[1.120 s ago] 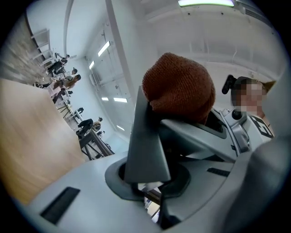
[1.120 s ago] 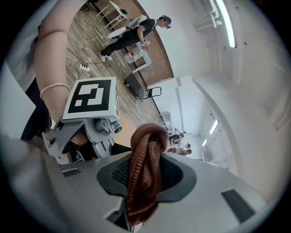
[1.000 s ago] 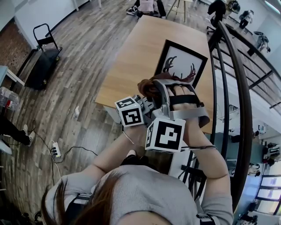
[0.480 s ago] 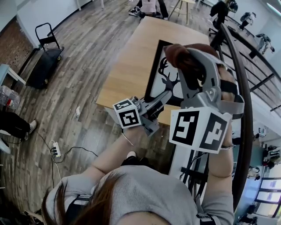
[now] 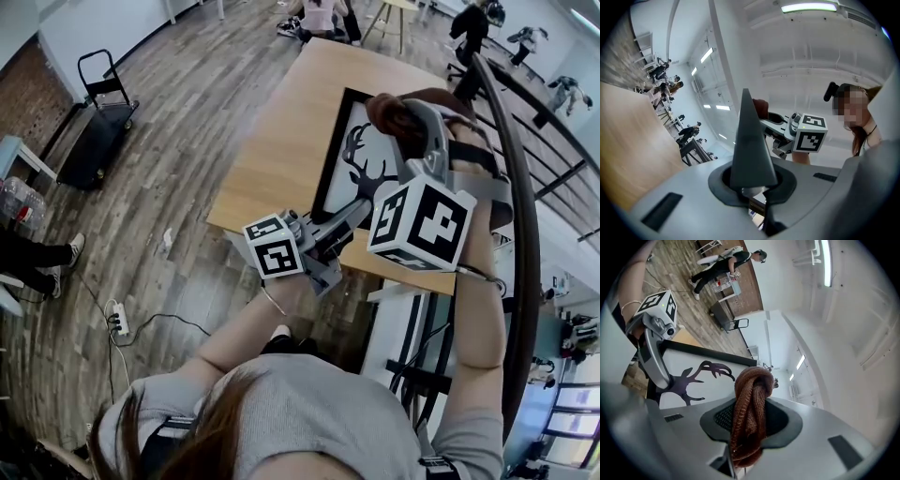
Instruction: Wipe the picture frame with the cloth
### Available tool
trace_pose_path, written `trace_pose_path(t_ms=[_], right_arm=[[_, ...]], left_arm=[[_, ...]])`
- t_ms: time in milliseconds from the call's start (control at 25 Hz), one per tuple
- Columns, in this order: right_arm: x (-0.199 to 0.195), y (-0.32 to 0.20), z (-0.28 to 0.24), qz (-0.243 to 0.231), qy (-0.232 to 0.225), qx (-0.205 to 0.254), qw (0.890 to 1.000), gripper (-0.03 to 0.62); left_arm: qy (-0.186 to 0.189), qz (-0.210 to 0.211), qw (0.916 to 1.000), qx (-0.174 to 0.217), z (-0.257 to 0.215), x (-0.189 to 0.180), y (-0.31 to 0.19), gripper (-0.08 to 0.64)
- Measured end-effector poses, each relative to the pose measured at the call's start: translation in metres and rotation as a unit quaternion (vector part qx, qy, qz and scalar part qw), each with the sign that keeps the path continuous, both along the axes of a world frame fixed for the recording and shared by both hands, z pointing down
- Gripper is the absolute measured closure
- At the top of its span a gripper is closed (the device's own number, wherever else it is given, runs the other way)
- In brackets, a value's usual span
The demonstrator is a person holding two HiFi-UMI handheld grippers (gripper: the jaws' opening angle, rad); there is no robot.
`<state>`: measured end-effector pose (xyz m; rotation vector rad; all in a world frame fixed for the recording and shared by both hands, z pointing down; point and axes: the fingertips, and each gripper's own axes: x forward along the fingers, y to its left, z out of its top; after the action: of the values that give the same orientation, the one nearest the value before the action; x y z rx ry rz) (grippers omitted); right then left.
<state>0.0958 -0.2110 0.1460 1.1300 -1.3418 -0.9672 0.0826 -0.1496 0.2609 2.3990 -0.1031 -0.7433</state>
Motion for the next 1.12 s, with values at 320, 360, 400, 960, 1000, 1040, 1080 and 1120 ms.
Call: trace_pose_path(t_ms=[320,360,400,960,1000,1040,1080,1120], right_arm=[[-0.007,0.023,0.033,-0.018,-0.020,-0.040,0.999,0.459],[-0.008,0.026,0.037,-0.021,-0.022,-0.044,0.999,0.459],[-0.009,0.030,0.042,-0.023,-0.024,-0.050,0.998,0.459],[-0.017,0.069,0.096,-0.046,-0.043,-0.088,0.994,0.459],[-0.016,0.072,0.099,-0.047,-0.042,-0.086,0.994,0.459],[-0.014,0.076,0.101,-0.048,-0.040,-0.084,0.995,0.459],[-0.013,0.079,0.104,-0.049,-0.038,-0.083,0.995,0.459],[-0.012,0.081,0.106,-0.049,-0.035,-0.084,0.995,0.459]], left_arm=[[0.006,-0.013,0.9999,0.002,-0.003,-0.002,0.000,0.543],[0.007,-0.014,0.9999,0.002,-0.003,-0.003,0.000,0.543],[0.008,-0.014,0.9999,0.001,-0.003,-0.003,-0.001,0.543],[0.026,-0.025,0.9992,-0.016,-0.009,-0.006,-0.008,0.543],[0.029,-0.025,0.9991,-0.018,-0.009,-0.006,-0.008,0.543],[0.031,-0.027,0.9990,-0.020,-0.009,-0.005,-0.007,0.543],[0.031,-0.028,0.9989,-0.020,-0.010,-0.005,-0.007,0.543],[0.029,-0.030,0.9989,-0.019,-0.010,-0.005,-0.007,0.543]])
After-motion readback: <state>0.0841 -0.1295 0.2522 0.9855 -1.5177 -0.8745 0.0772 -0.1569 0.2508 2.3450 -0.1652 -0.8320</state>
